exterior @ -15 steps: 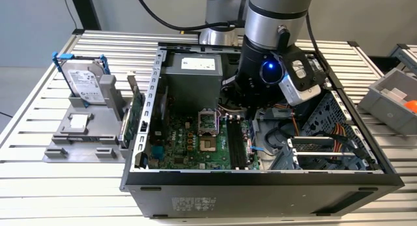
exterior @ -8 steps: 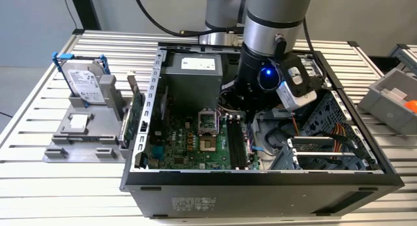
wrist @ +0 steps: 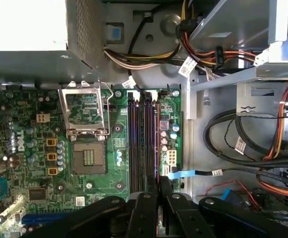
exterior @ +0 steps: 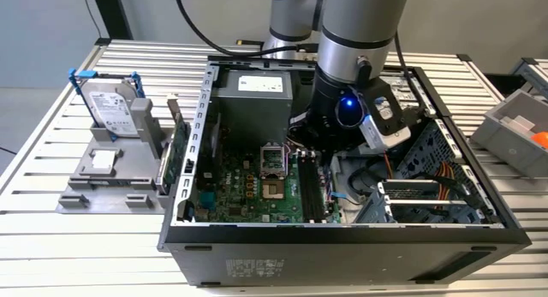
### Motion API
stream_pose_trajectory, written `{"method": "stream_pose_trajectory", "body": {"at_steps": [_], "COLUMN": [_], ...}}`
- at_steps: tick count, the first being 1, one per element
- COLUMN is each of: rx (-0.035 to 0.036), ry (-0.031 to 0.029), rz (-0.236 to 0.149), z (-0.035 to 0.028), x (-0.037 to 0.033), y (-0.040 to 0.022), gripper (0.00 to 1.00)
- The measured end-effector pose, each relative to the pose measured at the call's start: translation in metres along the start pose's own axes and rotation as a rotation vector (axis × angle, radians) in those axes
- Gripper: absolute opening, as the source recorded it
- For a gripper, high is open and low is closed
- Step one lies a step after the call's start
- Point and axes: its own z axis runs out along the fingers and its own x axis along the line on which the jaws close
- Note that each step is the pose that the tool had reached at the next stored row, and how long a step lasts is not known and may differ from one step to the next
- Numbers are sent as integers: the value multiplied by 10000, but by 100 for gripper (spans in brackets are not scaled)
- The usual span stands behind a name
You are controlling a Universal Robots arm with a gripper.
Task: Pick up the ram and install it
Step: 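Insert the ram into the slot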
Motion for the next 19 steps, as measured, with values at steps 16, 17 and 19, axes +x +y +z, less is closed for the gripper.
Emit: {"method": "stream_pose_trajectory", "body": {"at_steps": [16, 17, 19], "rx": [13, 14, 15], "ry": [0, 1, 1], "rz": [15, 15, 16], "z": [254, 254, 254], "x": [14, 14, 14], "y": [17, 18, 17], "gripper": [0, 0, 0]}}
